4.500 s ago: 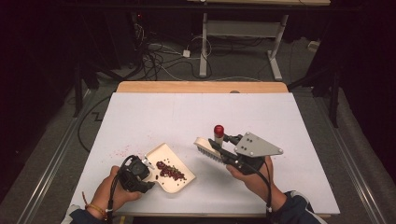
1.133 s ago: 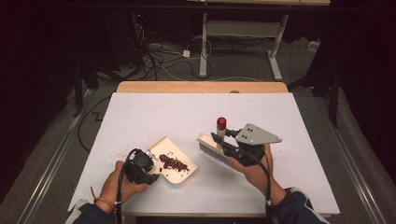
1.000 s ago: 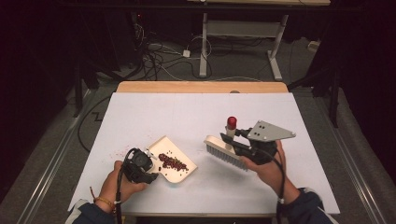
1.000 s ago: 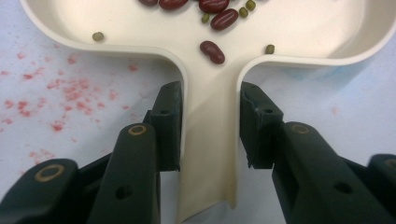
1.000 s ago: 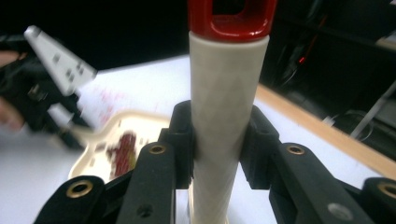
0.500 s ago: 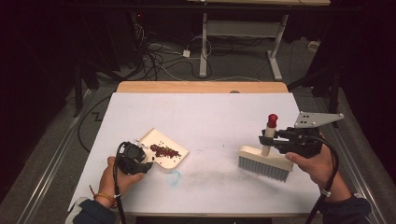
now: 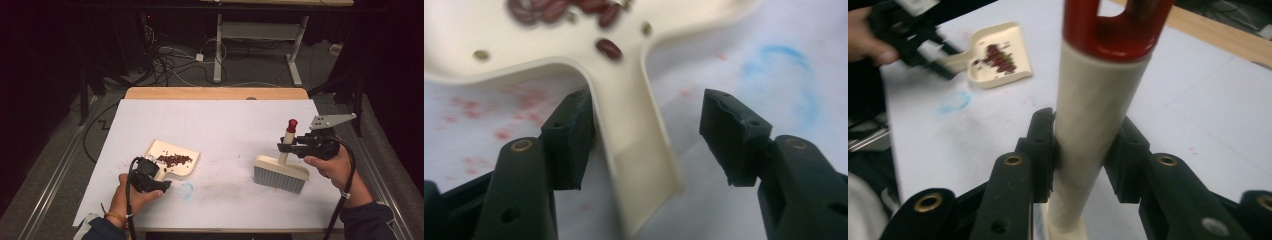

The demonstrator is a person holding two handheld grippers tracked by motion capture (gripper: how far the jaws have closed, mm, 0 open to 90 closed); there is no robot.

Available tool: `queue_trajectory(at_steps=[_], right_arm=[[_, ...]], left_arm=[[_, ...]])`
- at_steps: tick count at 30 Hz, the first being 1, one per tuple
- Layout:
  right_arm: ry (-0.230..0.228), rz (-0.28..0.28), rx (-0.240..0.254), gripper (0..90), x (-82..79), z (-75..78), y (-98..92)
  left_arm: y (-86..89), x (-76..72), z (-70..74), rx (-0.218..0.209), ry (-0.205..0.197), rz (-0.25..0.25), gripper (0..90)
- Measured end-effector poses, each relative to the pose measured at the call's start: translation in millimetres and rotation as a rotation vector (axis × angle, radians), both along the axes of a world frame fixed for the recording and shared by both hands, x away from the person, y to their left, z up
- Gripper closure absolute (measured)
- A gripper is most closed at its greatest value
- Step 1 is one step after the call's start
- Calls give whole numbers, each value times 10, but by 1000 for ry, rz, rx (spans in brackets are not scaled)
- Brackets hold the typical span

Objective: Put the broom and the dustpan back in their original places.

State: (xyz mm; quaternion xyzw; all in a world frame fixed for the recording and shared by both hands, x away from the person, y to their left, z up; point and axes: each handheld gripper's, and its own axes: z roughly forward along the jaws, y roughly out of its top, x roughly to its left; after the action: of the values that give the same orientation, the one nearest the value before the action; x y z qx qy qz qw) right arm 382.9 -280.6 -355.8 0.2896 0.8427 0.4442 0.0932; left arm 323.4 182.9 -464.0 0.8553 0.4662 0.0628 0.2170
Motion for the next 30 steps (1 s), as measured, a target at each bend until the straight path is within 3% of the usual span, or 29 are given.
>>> queue_trajectory(at_steps=[4, 6, 12, 15, 18, 20, 24, 26, 30], right_arm=[[-15, -108, -35, 623, 212, -94, 113], [-18, -154, -70, 614, 328, -146, 178], [28, -239, -149, 575, 692, -363, 282], [54, -278, -183, 555, 841, -483, 296], [45, -325, -220, 540, 909, -577, 340], [0, -367, -231, 534, 906, -586, 377], [-73, -418, -202, 537, 883, -569, 397], [-70, -399, -164, 532, 861, -576, 400], [-117, -401, -132, 517, 784, -572, 420]], left_arm=[[-4, -85, 65, 17, -72, -29, 352], [36, -104, 79, 6, -100, -61, 356], [75, -195, 60, -35, -124, -115, 405], [49, -232, 50, -22, -143, -124, 403], [34, -242, 64, -37, -149, -138, 403], [13, -252, 64, -35, -156, -150, 413], [-14, -270, 58, -44, -166, -175, 421], [-24, -291, 67, -47, -193, -187, 422], [-40, -321, 83, -27, -259, -204, 356]])
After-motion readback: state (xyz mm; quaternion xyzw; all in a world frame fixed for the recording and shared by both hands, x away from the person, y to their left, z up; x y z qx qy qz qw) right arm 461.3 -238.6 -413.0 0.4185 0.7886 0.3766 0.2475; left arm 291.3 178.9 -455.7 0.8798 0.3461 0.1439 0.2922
